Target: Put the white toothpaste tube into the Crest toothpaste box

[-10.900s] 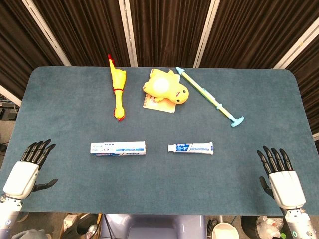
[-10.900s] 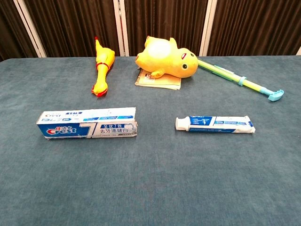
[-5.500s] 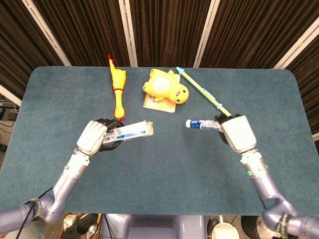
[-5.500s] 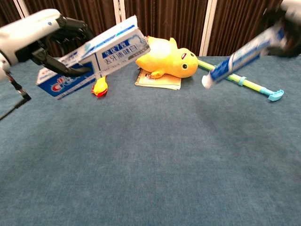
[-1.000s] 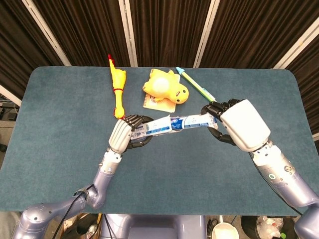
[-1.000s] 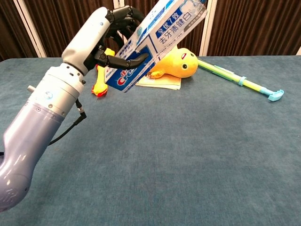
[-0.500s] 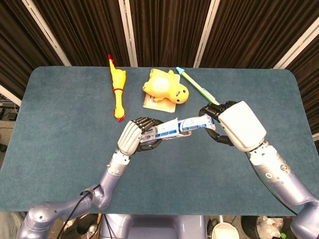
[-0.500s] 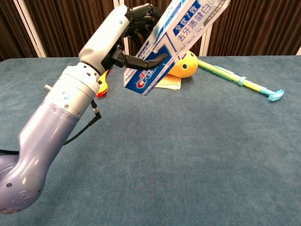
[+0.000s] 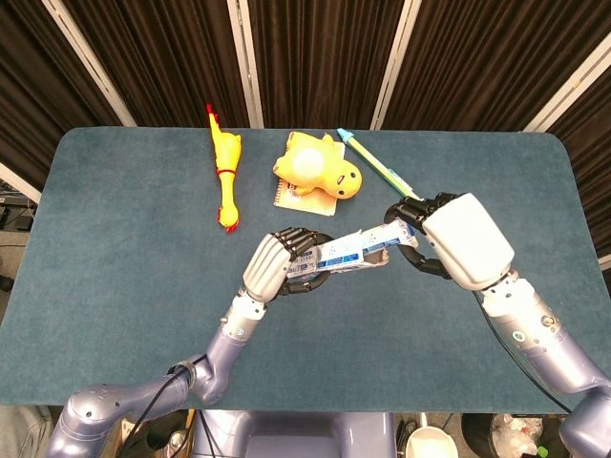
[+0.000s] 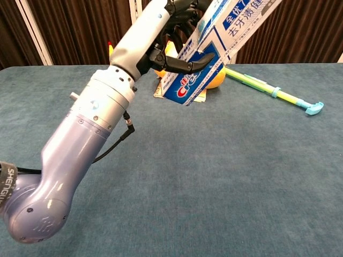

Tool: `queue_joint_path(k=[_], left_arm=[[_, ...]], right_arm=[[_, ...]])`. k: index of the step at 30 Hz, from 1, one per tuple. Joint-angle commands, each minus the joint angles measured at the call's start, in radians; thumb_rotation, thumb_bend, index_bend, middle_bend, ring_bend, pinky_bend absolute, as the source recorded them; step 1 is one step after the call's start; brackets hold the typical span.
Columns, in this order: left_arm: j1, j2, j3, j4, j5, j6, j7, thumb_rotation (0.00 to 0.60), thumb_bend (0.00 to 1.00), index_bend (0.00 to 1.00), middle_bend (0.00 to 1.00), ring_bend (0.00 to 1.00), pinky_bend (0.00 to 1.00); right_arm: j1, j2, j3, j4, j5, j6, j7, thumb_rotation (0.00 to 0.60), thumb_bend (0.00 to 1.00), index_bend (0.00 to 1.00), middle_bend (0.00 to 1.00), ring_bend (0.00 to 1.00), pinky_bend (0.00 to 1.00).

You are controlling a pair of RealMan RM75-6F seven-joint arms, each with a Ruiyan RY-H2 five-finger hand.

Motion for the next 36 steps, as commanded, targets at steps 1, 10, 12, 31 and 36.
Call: queue_joint_path(k=[1,10,12,31,36], left_arm=[[-0.009,-0.001,-0.015,-0.009,-0.014,-0.016,0.018,0.6,0.38,0.32,0.47,0.44,0.53],[-0.034,-0.013,-0.044,-0.006,-0.03,-0.026,0.027,0.6,0.38,0.32,0.47,0.44,0.53],[-0.038,-0.017,-0.047,-0.003,-0.029,-0.023,0.023,0.6,0.39,0.32,0.47,0.44,0.53],[-0.057,-0.032,-0.054,0.032,-0.021,0.017,-0.018,0.6,0.39,0.31,0.46,0.43,0.52],[-0.056,-0.039,-0.05,0.051,-0.015,0.037,-0.048,0.6,0.39,0.31,0.45,0.43,0.52]], right_arm=[[-0.009,0.0,-0.004,0.002,-0.017,0.019,0.004,0.6,0.59,0.87,0.78,0.68,0.68],[-0.014,-0.004,-0.005,0.014,-0.054,0.045,0.012,0.6,0.56,0.68,0.73,0.57,0.65],[-0.016,-0.007,-0.005,0.019,-0.065,0.055,0.005,0.6,0.5,0.55,0.65,0.49,0.59],[-0.029,-0.063,-0.017,0.091,-0.133,0.135,-0.026,0.6,0.35,0.0,0.29,0.15,0.3],[-0.034,-0.081,-0.012,0.113,-0.146,0.169,-0.014,0.6,0.34,0.0,0.29,0.15,0.3]])
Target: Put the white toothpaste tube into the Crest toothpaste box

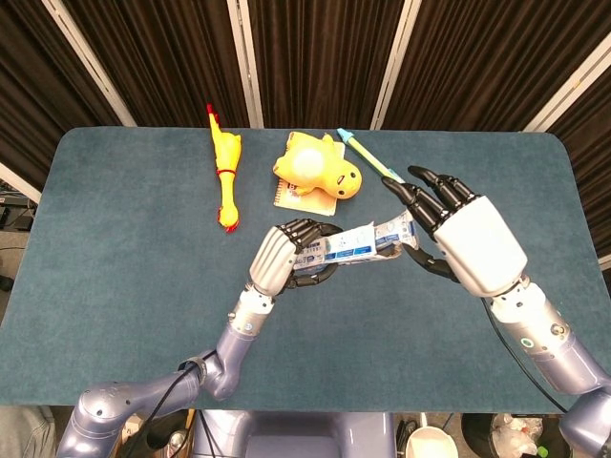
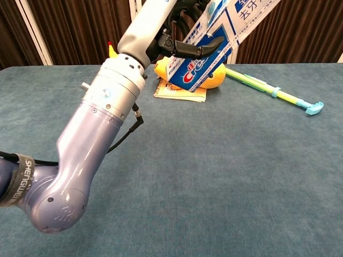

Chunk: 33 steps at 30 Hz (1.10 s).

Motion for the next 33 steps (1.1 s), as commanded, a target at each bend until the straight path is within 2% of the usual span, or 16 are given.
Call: queue_joint_path(k=[1,6,13,22,27,33], left_arm=[[0.0,-0.007,0.001,0.014,0.005,0.019,-0.026,0.6,0.39,0.31,0.45,0.43,0.52],[-0.008,-0.019,-0.007,0.036,0.005,0.038,-0.048,0.6,0.39,0.3,0.45,0.43,0.52],[-0.024,-0.038,-0.028,0.062,0.001,0.071,-0.09,0.6,0.4,0.3,0.44,0.41,0.51],[-0.036,-0.065,-0.046,0.101,-0.015,0.09,-0.132,0.6,0.4,0.3,0.44,0.41,0.51],[-0.04,-0.072,-0.051,0.12,-0.018,0.107,-0.153,0.6,0.41,0.3,0.44,0.41,0.51],[-0.046,-0.068,-0.064,0.129,-0.025,0.129,-0.168,0.6,0.41,0.3,0.44,0.41,0.51]], right_arm=[[-0.003,-0.009,0.003,0.018,-0.008,0.017,-0.007,0.6,0.34,0.0,0.29,0.15,0.3],[-0.004,-0.014,0.0,0.035,-0.027,0.027,-0.032,0.6,0.34,0.0,0.29,0.15,0.3],[0.003,-0.051,-0.006,0.094,-0.101,0.079,-0.001,0.6,0.34,0.0,0.29,0.15,0.3],[0.002,-0.066,-0.008,0.134,-0.11,0.1,0.002,0.6,0.34,0.0,0.27,0.14,0.3],[-0.009,-0.065,-0.012,0.142,-0.104,0.111,-0.017,0.6,0.34,0.0,0.24,0.12,0.24],[-0.009,-0.086,-0.015,0.186,-0.128,0.14,-0.021,0.6,0.34,0.0,0.24,0.11,0.24]])
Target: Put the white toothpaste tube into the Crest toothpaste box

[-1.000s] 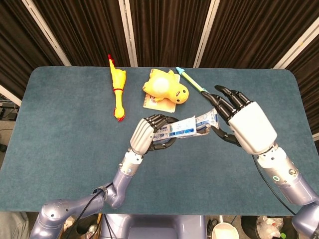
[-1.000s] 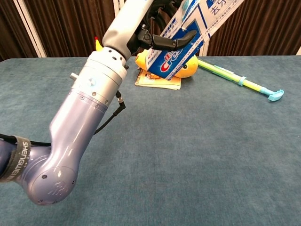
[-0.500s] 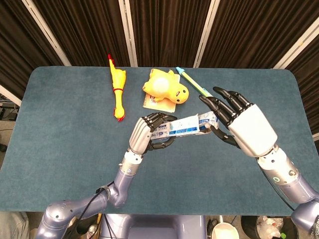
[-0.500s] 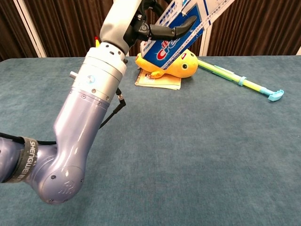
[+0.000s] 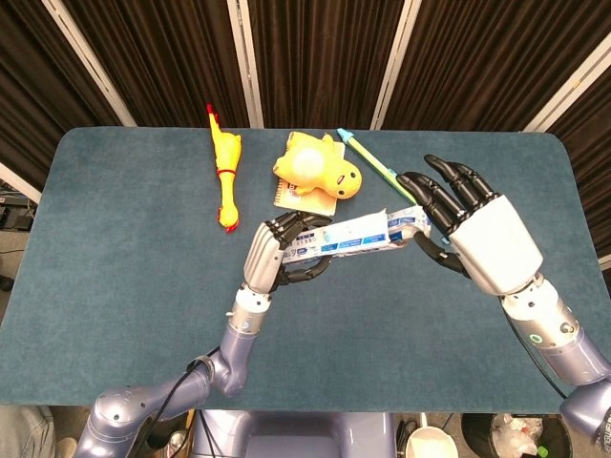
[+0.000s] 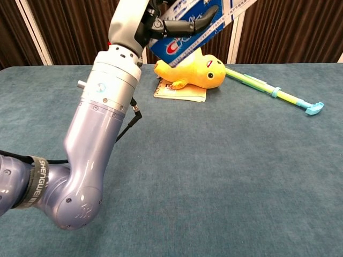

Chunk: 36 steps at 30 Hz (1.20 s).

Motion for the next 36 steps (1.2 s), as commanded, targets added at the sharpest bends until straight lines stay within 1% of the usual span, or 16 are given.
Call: queue_joint_path(k=[1,5,10,15,21,25,31,33,36], left_arm=[[-0.002,0.005,-0.008,0.0,-0.005,0.009,-0.008,0.6,0.41,0.3,0.44,0.41,0.51],[0.001,0.011,-0.011,-0.005,-0.009,0.02,-0.015,0.6,0.41,0.3,0.44,0.41,0.51],[0.013,0.019,-0.009,-0.009,-0.013,0.037,-0.029,0.6,0.41,0.3,0.44,0.41,0.51],[0.015,0.02,-0.014,-0.013,-0.016,0.054,-0.042,0.6,0.41,0.3,0.44,0.41,0.51],[0.02,0.024,-0.023,-0.031,-0.017,0.085,-0.058,0.6,0.41,0.29,0.43,0.41,0.51],[0.042,0.031,-0.038,-0.078,-0.024,0.132,-0.081,0.6,0.41,0.29,0.43,0.4,0.51],[0.105,0.062,0.0,-0.129,-0.005,0.181,-0.1,0.6,0.41,0.29,0.43,0.4,0.51],[0.131,0.079,0.013,-0.157,0.007,0.209,-0.109,0.6,0.41,0.29,0.43,0.4,0.51],[0.154,0.098,0.023,-0.187,0.015,0.227,-0.108,0.6,0.42,0.29,0.43,0.4,0.51]], right_arm=[[0.001,-0.015,-0.003,0.038,-0.04,0.031,-0.003,0.6,0.34,0.0,0.24,0.11,0.24],[0.003,-0.032,-0.01,0.081,-0.066,0.054,0.003,0.6,0.34,0.0,0.24,0.11,0.24],[-0.011,-0.035,-0.021,0.101,-0.072,0.076,0.01,0.6,0.34,0.0,0.24,0.11,0.24],[-0.015,-0.032,-0.021,0.116,-0.082,0.095,0.008,0.6,0.34,0.0,0.24,0.11,0.24],[-0.019,-0.039,-0.017,0.129,-0.055,0.095,-0.002,0.6,0.34,0.0,0.24,0.11,0.24],[-0.022,-0.056,-0.008,0.133,-0.008,0.087,-0.026,0.6,0.34,0.0,0.24,0.11,0.24],[-0.036,-0.055,-0.009,0.14,0.04,0.07,-0.044,0.6,0.34,0.0,0.24,0.11,0.24],[-0.025,-0.068,-0.005,0.123,0.057,0.05,-0.071,0.6,0.34,0.0,0.24,0.11,0.24],[-0.028,-0.073,-0.004,0.107,0.067,0.05,-0.082,0.6,0.34,0.0,0.24,0.11,0.24]])
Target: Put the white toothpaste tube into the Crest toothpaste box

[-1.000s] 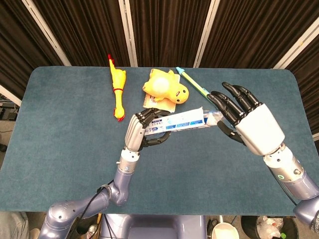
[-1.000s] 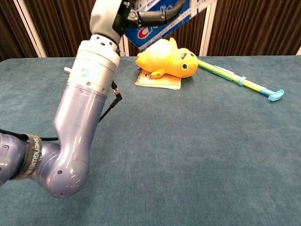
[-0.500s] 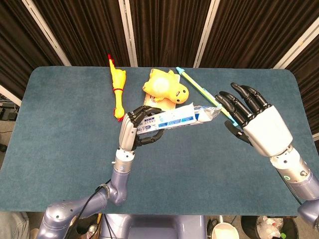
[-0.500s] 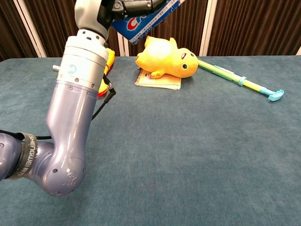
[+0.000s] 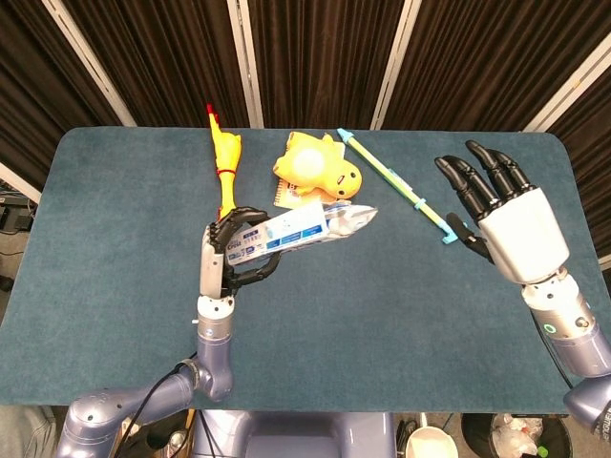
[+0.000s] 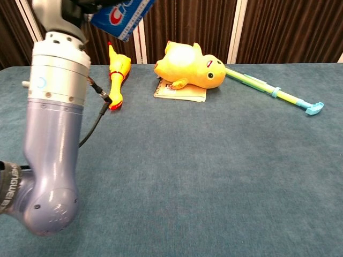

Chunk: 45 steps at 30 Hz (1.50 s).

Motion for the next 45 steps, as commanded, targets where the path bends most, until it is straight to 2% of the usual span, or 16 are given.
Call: queue_joint_path(k=[1,11,17,33,37,45], left_arm=[[0.032,0.026,0.015,-0.039,0.014,0.026,-0.003,0.6,0.42,0.29,0.43,0.4,0.51],[0.068,0.095,0.012,-0.185,0.067,0.091,0.018,0.6,0.42,0.29,0.43,0.4,0.51],[0.098,0.129,0.077,-0.155,0.091,0.047,0.068,0.6,0.42,0.29,0.43,0.4,0.51],[0.274,0.213,0.333,0.029,0.108,-0.132,0.121,0.6,0.43,0.29,0.45,0.41,0.51],[0.302,0.22,0.368,0.074,0.096,-0.203,0.154,0.6,0.43,0.3,0.45,0.41,0.51],[0.32,0.232,0.382,0.059,0.078,-0.296,0.224,0.6,0.43,0.3,0.46,0.42,0.51]], right_arm=[[0.0,-0.008,0.003,-0.02,0.015,-0.005,-0.018,0.6,0.34,0.0,0.24,0.11,0.24],[0.008,-0.032,-0.002,-0.013,0.016,-0.014,-0.023,0.6,0.34,0.0,0.24,0.11,0.24],[0.002,-0.035,-0.008,-0.024,0.008,-0.006,-0.037,0.6,0.34,0.0,0.24,0.11,0.24],[-0.01,-0.024,-0.011,-0.107,-0.023,0.014,-0.064,0.6,0.34,0.0,0.24,0.11,0.24],[-0.012,-0.013,-0.009,-0.156,-0.041,0.019,-0.089,0.6,0.34,0.0,0.24,0.11,0.24],[-0.012,-0.001,-0.005,-0.219,-0.05,0.004,-0.134,0.6,0.34,0.0,0.24,0.11,0.24]])
